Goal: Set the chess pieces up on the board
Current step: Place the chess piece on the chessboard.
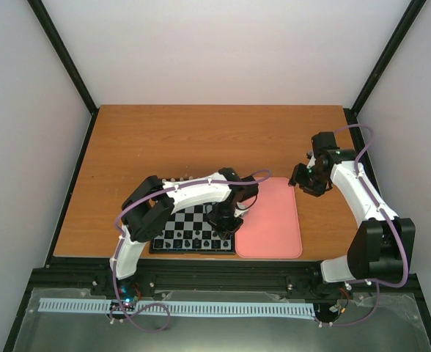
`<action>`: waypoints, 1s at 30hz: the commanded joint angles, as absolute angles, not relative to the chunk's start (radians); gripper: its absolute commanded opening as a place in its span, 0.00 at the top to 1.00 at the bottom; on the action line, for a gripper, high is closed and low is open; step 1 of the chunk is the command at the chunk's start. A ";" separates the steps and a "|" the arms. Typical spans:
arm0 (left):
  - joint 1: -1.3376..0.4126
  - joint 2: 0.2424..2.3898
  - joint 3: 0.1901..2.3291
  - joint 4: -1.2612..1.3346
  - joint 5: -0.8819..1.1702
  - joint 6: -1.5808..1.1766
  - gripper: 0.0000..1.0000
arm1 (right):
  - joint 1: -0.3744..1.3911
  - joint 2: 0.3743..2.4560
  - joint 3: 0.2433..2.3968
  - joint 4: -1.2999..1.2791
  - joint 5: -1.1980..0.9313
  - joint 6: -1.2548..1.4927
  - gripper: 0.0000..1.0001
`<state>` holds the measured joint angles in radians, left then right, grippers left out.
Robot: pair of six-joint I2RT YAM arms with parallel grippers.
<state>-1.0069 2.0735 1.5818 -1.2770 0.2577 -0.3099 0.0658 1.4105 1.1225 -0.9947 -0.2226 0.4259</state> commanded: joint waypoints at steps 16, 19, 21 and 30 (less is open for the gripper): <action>-1.022 2.106 1.625 -1.294 0.216 -0.305 0.97 | 0.051 1.395 1.110 -0.981 -0.231 0.414 0.44; -1.022 2.110 1.634 -1.296 0.213 -0.303 0.96 | 0.051 1.395 1.112 -0.982 -0.232 0.414 0.44; -1.022 2.110 1.640 -1.296 0.211 -0.301 0.93 | 0.051 1.395 1.113 -0.982 -0.231 0.414 0.44; -1.022 2.111 1.636 -1.297 0.206 -0.293 0.89 | 0.049 1.395 1.110 -0.983 -0.232 0.413 0.44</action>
<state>-1.0073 2.0956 1.6131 -1.2861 0.2264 -0.3092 0.0605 1.4097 1.1118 -0.9909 -0.2253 0.4259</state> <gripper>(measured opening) 0.106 0.564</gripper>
